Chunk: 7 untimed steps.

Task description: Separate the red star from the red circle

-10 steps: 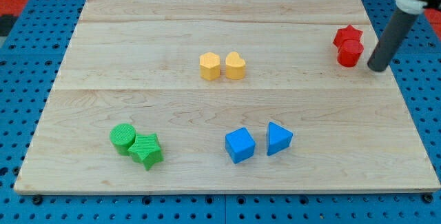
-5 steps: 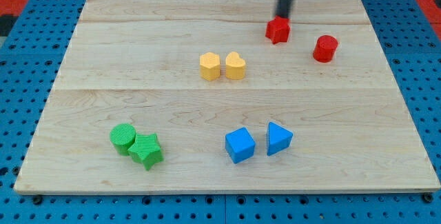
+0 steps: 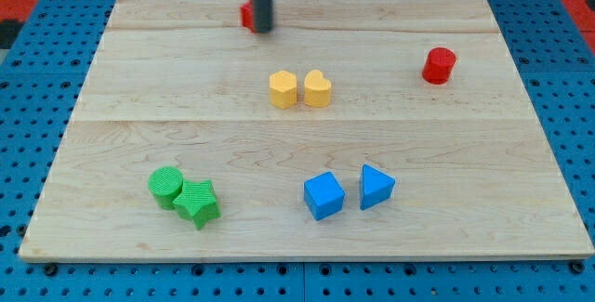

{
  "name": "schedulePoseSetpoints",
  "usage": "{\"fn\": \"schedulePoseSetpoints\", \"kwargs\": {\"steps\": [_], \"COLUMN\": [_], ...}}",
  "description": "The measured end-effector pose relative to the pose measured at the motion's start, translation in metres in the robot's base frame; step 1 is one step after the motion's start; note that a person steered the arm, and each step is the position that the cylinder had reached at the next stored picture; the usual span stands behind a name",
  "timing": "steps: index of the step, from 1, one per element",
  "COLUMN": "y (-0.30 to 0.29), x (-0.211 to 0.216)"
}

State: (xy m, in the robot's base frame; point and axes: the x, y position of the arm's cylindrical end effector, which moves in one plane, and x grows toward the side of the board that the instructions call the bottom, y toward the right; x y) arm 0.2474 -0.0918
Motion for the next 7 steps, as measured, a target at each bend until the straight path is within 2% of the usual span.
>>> {"fn": "schedulePoseSetpoints", "kwargs": {"steps": [1, 2, 3, 4, 5, 6, 7], "y": [0.015, 0.035, 0.002, -0.058, -0.08, -0.071, -0.086], "x": [-0.015, -0.049, -0.051, -0.033, -0.034, -0.056, -0.054]}}
